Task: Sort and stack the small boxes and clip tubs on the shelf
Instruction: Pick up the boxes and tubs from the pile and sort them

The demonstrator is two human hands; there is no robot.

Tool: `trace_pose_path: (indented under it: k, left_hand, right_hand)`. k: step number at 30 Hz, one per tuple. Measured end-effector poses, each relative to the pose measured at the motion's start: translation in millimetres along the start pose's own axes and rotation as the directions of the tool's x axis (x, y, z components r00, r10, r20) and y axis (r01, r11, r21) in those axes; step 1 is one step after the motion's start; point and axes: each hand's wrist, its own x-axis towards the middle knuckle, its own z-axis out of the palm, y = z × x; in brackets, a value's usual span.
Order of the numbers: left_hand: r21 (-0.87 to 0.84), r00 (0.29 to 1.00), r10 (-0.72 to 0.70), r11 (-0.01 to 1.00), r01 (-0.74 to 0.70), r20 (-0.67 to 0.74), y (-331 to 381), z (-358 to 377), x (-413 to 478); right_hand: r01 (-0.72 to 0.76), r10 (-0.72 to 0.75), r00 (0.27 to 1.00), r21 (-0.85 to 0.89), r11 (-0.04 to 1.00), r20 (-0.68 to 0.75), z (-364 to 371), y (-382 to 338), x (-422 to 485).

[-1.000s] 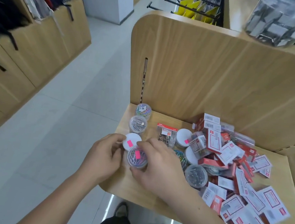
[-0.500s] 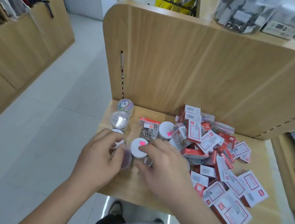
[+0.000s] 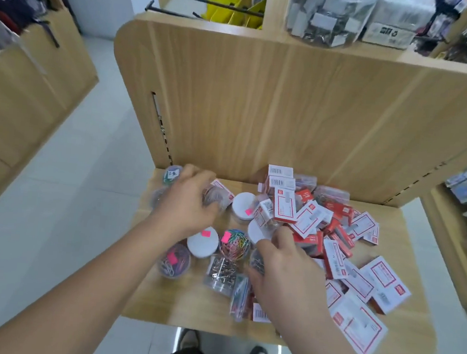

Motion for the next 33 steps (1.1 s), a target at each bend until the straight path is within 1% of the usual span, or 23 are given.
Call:
trace_pose_path:
  k: [2,4,7,8,10,12,13,15,16,18,20,24,26,28,31,33]
  left_hand:
    - [-0.121,0.995,0.007,0.992,-0.02,-0.104,-4.2,-15.4,-5.0]
    - [-0.227,0.984,-0.023,0.974,-0.018,-0.178,-7.2,-29.1,-16.3]
    - [-0.337,0.975,-0.102,0.941,0.031,-0.196,-14.8,-41.4,-38.9]
    - [-0.371,0.972,-0.142,0.926,0.063,-0.188,-20.1,-42.8,-46.9]
    - [-0.424,0.958,-0.235,0.894,0.147,-0.162,-32.4,-43.1,-60.3]
    - [-0.431,0.938,-0.305,0.877,0.209,-0.166,-46.8,-38.5,-71.9]
    - [-0.429,0.927,-0.332,0.873,0.233,-0.171,-51.9,-35.3,-77.6]
    - [-0.415,0.915,-0.357,0.873,0.257,-0.186,-58.2,-28.2,-86.0]
    - [-0.393,0.915,-0.352,0.883,0.255,-0.197,-59.5,-25.3,-88.7]
    - [-0.357,0.92,-0.334,0.901,0.248,-0.204,-60.1,-21.2,-91.3]
    - [-0.35,0.925,-0.313,0.909,0.227,-0.215,-63.0,-17.2,-91.7]
    - [-0.353,0.925,-0.288,0.916,0.19,-0.249,-64.0,-10.7,-94.9]
    - [-0.393,0.919,-0.289,0.904,0.169,-0.267,-64.4,-10.7,-96.6]
    - [-0.41,0.925,-0.282,0.898,0.161,-0.254,-63.4,-13.4,-95.1]
    - [-0.335,0.935,-0.227,0.933,0.13,-0.271,-60.9,-21.6,-91.7]
    - [-0.262,0.943,-0.162,0.961,0.085,-0.291,-54.8,-30.3,-87.2]
  right_hand:
    - [0.0,0.0,1.0,0.005,1.0,0.021,1.8,-2.0,3.7]
    - [0.017,-0.018,0.999,0.015,1.0,0.035,0.9,-2.9,6.6]
    - [0.012,-0.014,0.998,0.045,0.999,0.054,-8.6,-1.8,8.1]
    - [0.009,-0.011,0.999,0.061,0.998,0.033,-16.1,-2.4,7.8]
    - [0.003,0.007,0.998,0.15,0.989,-0.068,-34.1,-6.0,6.9]
    - [0.049,-0.002,0.987,0.285,0.957,-0.16,-47.9,-13.7,13.7]
    - [0.09,-0.027,0.98,0.314,0.945,-0.199,-51.5,-19.0,20.2]
    - [0.166,-0.088,0.97,0.352,0.921,-0.228,-47.5,-30.5,36.3]
    - [0.189,-0.109,0.97,0.397,0.898,-0.216,-42.0,-35.8,46.3]
    - [0.179,-0.127,0.982,0.483,0.857,-0.139,-27.3,-44.7,65.0]
    - [0.158,-0.135,0.987,0.501,0.851,-0.081,-13.2,-52.0,84.5]
    - [0.137,-0.14,0.99,0.509,0.85,-0.033,5.0,-66.0,114.9]
    - [0.13,-0.129,0.991,0.516,0.847,-0.038,12.7,-68.6,123.4]
    - [0.137,-0.138,0.99,0.531,0.836,-0.039,16.9,-68.8,128.1]
    - [0.105,-0.174,0.982,0.55,0.828,0.075,10.9,-67.6,127.4]
    - [0.11,-0.177,0.982,0.548,0.83,0.071,-2.1,-59.5,122.3]
